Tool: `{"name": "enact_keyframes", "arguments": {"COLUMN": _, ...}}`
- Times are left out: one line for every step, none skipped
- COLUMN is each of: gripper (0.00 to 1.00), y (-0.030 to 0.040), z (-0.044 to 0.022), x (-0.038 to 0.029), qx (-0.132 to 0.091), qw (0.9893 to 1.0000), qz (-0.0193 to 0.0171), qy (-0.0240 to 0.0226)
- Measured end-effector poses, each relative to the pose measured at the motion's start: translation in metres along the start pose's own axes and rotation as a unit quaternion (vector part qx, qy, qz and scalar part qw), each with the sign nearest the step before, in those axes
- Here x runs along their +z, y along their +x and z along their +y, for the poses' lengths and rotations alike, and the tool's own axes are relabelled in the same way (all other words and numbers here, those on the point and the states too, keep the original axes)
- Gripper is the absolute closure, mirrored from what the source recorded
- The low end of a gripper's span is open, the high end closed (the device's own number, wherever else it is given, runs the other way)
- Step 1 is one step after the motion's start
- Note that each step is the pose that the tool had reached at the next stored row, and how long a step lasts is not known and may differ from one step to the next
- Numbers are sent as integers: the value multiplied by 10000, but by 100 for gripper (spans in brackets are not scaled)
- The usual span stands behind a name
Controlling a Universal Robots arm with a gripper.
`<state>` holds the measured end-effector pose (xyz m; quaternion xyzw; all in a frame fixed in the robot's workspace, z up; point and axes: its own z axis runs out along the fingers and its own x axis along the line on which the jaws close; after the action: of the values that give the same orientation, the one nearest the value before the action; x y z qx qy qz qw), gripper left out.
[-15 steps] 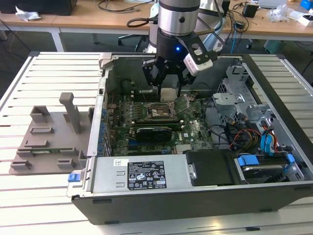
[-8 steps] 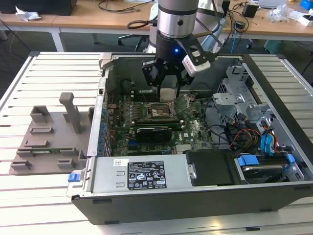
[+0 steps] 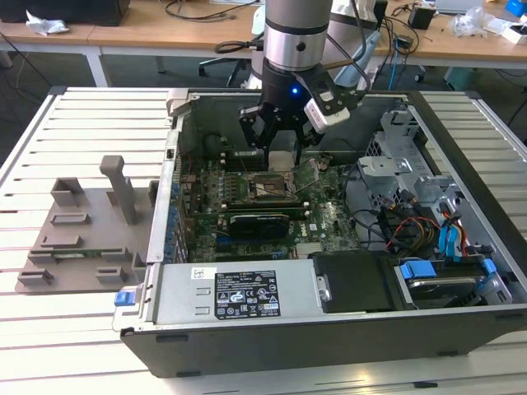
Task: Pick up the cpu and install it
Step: 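Pick up the cpu and move it towards the insertion slot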
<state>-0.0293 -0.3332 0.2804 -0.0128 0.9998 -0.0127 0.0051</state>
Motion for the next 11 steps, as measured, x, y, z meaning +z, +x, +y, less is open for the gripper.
{"name": "enact_keyframes", "arguments": {"gripper": 45, "y": 0, "z": 8, "x": 15, "qx": -1, "qw": 10000, "qz": 0, "qy": 0}}
{"name": "enact_keyframes", "arguments": {"gripper": 45, "y": 0, "z": 27, "x": 50, "qx": -3, "qw": 10000, "qz": 0, "qy": 1}}
{"name": "enact_keyframes", "arguments": {"gripper": 45, "y": -1, "z": 29, "x": 53, "qx": -3, "qw": 10000, "qz": 1, "qy": 2}}
{"name": "enact_keyframes", "arguments": {"gripper": 45, "y": 0, "z": 29, "x": 53, "qx": -3, "qw": 10000, "qz": 1, "qy": 2}}
{"name": "enact_keyframes", "arguments": {"gripper": 45, "y": 0, "z": 29, "x": 54, "qx": -3, "qw": 10000, "qz": 1, "qy": 1}}
{"name": "enact_keyframes", "arguments": {"gripper": 45, "y": 0, "z": 29, "x": 55, "qx": -3, "qw": 10000, "qz": 0, "qy": 1}}
{"name": "enact_keyframes", "arguments": {"gripper": 45, "y": 0, "z": 29, "x": 56, "qx": -3, "qw": 10000, "qz": 0, "qy": 1}}
{"name": "enact_keyframes", "arguments": {"gripper": 45, "y": 0, "z": 29, "x": 56, "qx": -3, "qw": 10000, "qz": 0, "qy": 1}}
{"name": "enact_keyframes", "arguments": {"gripper": 45, "y": 0, "z": 29, "x": 56, "qx": -3, "qw": 10000, "qz": 0, "qy": 1}}
{"name": "enact_keyframes", "arguments": {"gripper": 45, "y": 0, "z": 29, "x": 57, "qx": -3, "qw": 10000, "qz": 0, "qy": 1}}
{"name": "enact_keyframes", "arguments": {"gripper": 45, "y": 0, "z": 29, "x": 57, "qx": -3, "qw": 10000, "qz": 0, "qy": 1}}
